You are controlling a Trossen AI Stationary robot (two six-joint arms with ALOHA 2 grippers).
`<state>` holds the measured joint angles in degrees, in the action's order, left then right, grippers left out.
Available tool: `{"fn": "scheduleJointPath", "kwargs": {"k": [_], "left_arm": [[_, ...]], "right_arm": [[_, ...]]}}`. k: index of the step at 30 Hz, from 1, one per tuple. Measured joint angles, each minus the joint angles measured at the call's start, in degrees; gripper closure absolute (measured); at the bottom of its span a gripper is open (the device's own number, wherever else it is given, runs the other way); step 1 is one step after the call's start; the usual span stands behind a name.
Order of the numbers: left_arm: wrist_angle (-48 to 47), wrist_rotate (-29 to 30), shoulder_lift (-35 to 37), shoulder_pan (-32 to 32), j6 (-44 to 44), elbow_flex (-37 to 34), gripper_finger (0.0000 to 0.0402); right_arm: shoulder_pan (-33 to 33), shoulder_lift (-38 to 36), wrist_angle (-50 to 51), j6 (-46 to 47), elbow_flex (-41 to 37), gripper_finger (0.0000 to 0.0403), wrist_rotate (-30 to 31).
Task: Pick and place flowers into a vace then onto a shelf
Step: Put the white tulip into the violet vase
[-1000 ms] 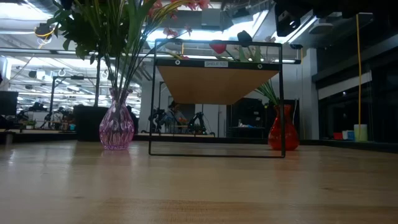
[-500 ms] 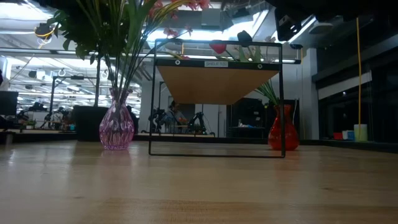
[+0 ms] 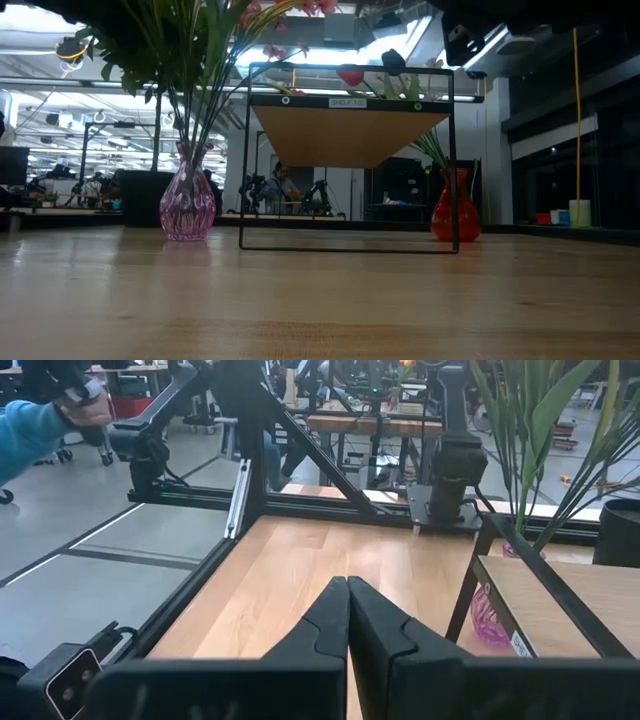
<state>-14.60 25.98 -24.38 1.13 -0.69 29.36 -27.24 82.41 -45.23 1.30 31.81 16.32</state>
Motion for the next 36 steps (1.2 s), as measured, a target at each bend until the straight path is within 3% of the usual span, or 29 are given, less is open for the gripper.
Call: {"fn": "scheduleJointPath", "kwargs": {"k": [3,12,24,36], "left_arm": [[1.5,-1.2,-0.3,-0.5,-1.9,-0.7,0.0398],[17.1,-6.5,2.7,-0.6,-1.3,-12.6,0.0398],[17.1,-14.1,3.5,-0.5,-3.7,-13.2,0.0398],[16.1,-15.0,0.8,-0.5,-6.3,-13.2,0.0398]], "right_arm": [[-0.2,0.0,-0.3,0.0,0.0,0.0398,0.0],[-1.7,0.0,-0.2,0.2,0.0,0.0398,-0.1],[-2.2,0.0,-0.2,0.0,0.0,0.0398,0.0],[-2.2,0.0,-0.3,0.0,0.0,0.0398,0.0]]}}
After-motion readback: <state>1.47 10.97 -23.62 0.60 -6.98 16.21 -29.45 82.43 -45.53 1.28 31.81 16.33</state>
